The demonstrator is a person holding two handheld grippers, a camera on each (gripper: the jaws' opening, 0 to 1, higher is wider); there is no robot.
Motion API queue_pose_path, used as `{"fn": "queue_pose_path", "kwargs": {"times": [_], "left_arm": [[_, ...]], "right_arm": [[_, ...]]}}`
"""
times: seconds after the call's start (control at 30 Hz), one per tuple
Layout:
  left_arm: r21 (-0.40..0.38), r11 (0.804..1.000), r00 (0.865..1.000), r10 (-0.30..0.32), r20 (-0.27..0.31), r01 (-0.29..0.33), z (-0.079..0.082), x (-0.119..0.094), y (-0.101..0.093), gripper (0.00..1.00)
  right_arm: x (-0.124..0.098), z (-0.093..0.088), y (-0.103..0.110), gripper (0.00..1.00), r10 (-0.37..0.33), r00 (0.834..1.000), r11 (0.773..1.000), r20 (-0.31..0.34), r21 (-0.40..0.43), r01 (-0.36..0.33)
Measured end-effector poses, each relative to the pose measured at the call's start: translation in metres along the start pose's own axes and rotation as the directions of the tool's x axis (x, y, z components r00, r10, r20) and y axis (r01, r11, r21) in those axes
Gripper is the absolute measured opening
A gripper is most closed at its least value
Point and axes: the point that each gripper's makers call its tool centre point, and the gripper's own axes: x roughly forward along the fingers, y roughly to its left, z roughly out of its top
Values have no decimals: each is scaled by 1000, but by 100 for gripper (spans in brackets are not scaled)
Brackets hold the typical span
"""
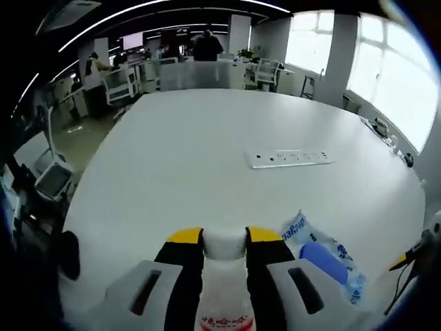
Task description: Arrange the tabletop items into an orderly group along one side of the table until the central work area is clear of visible clutter.
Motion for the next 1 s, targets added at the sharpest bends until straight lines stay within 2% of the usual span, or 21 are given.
{"fn": "queue_pose_path", "kwargs": {"times": [0.27, 0.5, 0.6, 0.8, 0.9, 1.0], "left_arm": [[-6, 1000, 998, -2, 68, 2, -2, -31, 0, 21], [-14, 1000, 996, 4, 92, -3, -5, -43, -1, 21], [-4, 1000, 995, 0, 96, 0, -5, -49, -3, 21], [75, 997, 992, -4, 125, -5, 13, -62, -4, 21], [65, 998, 984, 4, 176, -16, 32, -63, -1, 21], [18, 1000, 974, 14, 226, -18, 53, -62, 1, 21]], "right_arm": [[-6, -7, 8, 67, 3, 1000, 1000, 10, -25, -3], [-9, -10, 13, 67, 2, 1000, 999, 7, -50, -2], [-13, -5, 16, 67, 3, 1000, 999, 26, -46, -1], [-17, -4, 16, 68, -5, 999, 999, 34, -45, 7], [-16, -5, 14, 69, -14, 1000, 998, 24, -55, 15], [-15, -5, 15, 69, -10, 1000, 999, 20, -54, 11]]}}
